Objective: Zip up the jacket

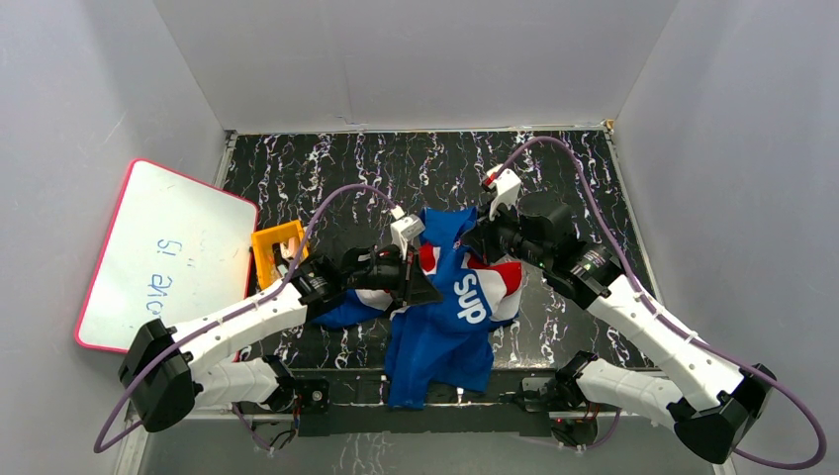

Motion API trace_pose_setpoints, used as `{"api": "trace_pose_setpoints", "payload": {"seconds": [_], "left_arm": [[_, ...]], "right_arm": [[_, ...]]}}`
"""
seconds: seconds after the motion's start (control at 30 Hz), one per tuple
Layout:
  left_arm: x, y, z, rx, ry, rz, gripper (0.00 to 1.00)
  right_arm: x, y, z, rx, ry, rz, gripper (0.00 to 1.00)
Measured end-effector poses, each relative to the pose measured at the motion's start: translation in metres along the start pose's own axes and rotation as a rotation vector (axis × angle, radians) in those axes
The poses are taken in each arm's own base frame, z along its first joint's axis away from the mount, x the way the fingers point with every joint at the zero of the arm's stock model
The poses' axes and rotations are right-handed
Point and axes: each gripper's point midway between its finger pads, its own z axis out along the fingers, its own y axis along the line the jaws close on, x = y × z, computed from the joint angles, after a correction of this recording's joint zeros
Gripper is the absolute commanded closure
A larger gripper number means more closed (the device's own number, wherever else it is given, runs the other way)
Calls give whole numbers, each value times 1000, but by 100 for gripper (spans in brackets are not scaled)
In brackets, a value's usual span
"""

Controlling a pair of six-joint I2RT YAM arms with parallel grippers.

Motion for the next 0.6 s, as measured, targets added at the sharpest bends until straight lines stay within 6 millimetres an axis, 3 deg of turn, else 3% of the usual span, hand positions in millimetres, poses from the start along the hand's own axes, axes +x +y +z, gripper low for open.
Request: {"api": "trace_pose_setpoints", "payload": {"seconds": [0.6], "left_arm": [[-6,-3,-4,11,-38,22,100]], "right_arm": [[-19,-8,-2,67,-71,-12,100]]}}
